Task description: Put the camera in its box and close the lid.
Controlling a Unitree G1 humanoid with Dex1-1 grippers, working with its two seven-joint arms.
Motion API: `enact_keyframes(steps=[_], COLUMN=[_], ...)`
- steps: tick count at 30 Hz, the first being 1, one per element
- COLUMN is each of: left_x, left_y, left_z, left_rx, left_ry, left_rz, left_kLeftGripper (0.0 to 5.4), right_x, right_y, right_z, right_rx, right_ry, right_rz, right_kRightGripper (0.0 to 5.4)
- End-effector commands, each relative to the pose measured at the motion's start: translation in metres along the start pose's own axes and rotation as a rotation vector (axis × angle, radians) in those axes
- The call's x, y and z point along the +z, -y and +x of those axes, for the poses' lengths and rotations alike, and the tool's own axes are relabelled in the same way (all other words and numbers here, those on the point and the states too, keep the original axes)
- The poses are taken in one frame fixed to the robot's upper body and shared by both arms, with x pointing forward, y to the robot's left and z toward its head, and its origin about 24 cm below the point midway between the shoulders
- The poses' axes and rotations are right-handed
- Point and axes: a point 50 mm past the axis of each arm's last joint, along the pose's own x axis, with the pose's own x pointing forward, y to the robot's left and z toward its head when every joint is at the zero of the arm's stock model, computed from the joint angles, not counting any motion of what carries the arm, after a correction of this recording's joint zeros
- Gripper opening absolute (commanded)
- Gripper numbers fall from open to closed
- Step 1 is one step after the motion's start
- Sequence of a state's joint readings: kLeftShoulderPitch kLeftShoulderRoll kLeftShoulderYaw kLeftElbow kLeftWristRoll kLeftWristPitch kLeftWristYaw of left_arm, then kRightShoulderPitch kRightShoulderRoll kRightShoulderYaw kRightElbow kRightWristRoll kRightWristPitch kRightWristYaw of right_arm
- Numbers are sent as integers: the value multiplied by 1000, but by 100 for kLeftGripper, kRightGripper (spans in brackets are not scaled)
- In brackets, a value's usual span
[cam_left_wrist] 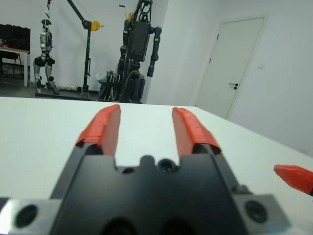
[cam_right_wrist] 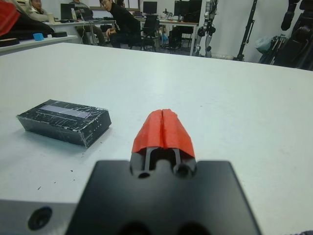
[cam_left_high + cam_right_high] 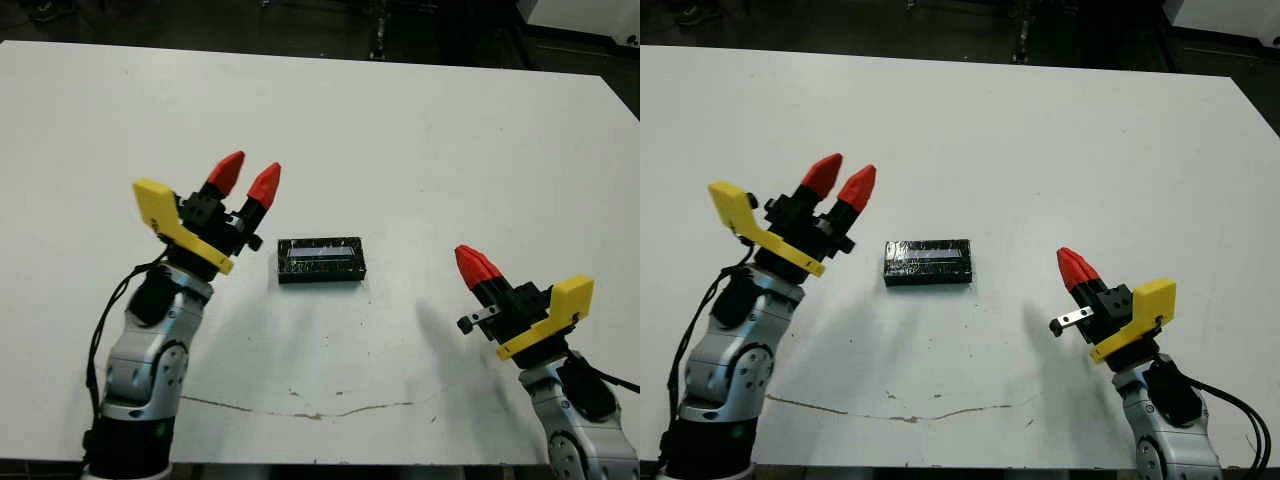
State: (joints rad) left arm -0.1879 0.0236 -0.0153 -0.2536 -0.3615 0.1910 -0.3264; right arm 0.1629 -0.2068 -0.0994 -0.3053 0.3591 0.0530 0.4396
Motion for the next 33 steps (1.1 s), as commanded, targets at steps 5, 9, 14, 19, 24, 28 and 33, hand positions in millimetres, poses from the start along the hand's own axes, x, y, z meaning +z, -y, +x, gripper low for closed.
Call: enact_keyframes(steps=[5, 9, 14, 19, 24, 28, 33], left_x=[-31, -47, -62, -72, -79, -81, -77], left_y=[11, 16, 22, 26, 28, 28, 28], left_z=[3, 3, 1, -3, -8, -10, -10], left_rx=[-13, -6, 3, -9, -12, -1, -5], left_ry=[-276, -390, -477, -548, -600, -631, -613], left_rz=[-123, -148, -156, -145, -133, -143, -175], left_kLeftGripper=[120, 60, 2, 2, 2, 2, 2], right_x=[-1, -1, -2, -2, -2, -2, -3], right_y=[2, 2, 2, 2, 2, 2, 2], right_z=[-2, -2, -2, -3, -3, -3, -3], right_rx=[-13, -9, -13, -11, -10, -4, -4], right_ry=[-16, -15, -14, -10, -12, -12, -14], right_rz=[-6, -10, -6, -7, -10, -7, -5], right_kRightGripper=[0, 0, 0, 0, 0, 0, 0])
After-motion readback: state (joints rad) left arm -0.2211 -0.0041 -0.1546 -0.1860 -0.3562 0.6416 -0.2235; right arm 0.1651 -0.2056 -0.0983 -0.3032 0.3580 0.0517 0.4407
